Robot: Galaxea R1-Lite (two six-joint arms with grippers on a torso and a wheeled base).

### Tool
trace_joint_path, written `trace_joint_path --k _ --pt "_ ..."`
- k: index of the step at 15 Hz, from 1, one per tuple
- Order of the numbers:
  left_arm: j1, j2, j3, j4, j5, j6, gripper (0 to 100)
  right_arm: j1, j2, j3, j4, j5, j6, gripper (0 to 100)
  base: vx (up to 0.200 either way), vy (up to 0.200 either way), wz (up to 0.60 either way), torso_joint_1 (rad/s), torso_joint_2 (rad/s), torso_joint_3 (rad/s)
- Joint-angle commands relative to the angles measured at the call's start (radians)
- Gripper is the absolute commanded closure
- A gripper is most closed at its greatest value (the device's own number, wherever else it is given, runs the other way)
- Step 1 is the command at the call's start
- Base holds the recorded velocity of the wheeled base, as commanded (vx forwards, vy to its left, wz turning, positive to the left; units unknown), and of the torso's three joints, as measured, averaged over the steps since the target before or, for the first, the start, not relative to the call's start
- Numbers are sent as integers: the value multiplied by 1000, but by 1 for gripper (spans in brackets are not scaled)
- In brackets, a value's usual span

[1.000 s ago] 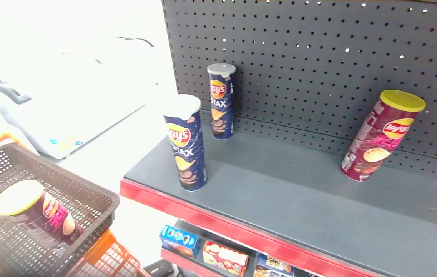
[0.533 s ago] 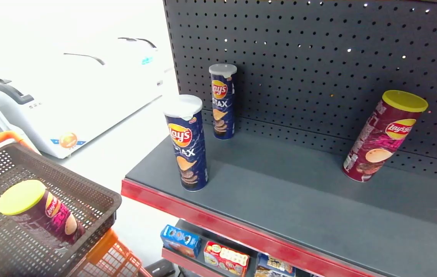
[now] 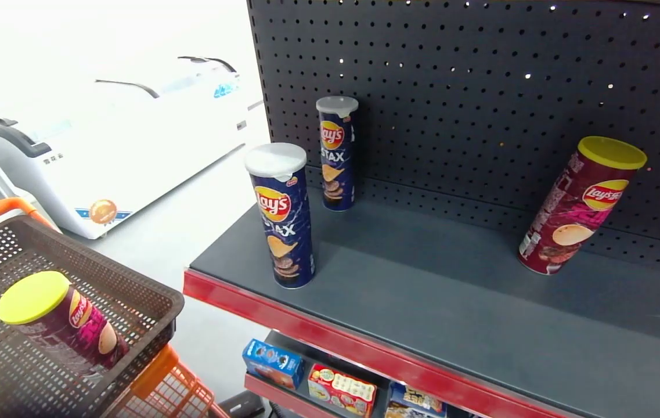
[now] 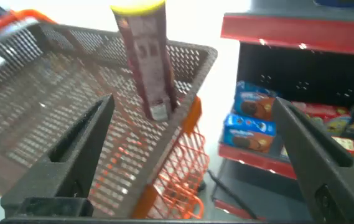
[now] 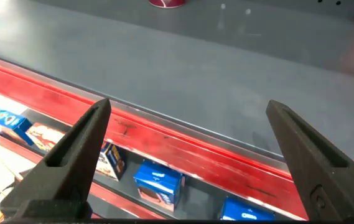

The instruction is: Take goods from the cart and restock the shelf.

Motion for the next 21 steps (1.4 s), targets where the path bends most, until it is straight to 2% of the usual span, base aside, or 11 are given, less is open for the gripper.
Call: trace_joint_path --k 1,2,5,8,9,11,14,15,16,20,21 --pt "13 262 -200 54 54 39 0 1 0 0 0 1 0 0 0 0 0 0 0 0" --pt "10 395 -241 51 89 39 0 1 0 0 0 1 0 0 0 0 0 0 0 0" --pt "30 538 -243 56 132 7 0 1 0 0 0 -1 0 0 0 0 0 0 0 0" --pt "148 665 -246 44 126 13 0 1 0 0 0 -1 0 0 0 0 0 0 0 0" --pt "171 719 -250 24 126 13 0 1 0 0 0 1 0 0 0 0 0 0 0 0" --pt "191 800 -252 -30 124 11 0 1 0 0 0 -1 0 0 0 0 0 0 0 0" --pt "185 872 -218 -120 118 7 0 1 0 0 0 1 0 0 0 0 0 0 0 0" --pt "179 912 -183 -203 66 7 0 1 0 0 0 1 0 0 0 0 0 0 0 0" --pt "182 949 -158 -271 44 7 0 1 0 0 0 -1 0 0 0 0 0 0 0 0" --pt "197 1159 -14 -699 38 -7 0 1 0 0 0 1 0 0 0 0 0 0 0 0" --pt "206 1188 14 -772 38 -7 0 1 0 0 0 -1 0 0 0 0 0 0 0 0"
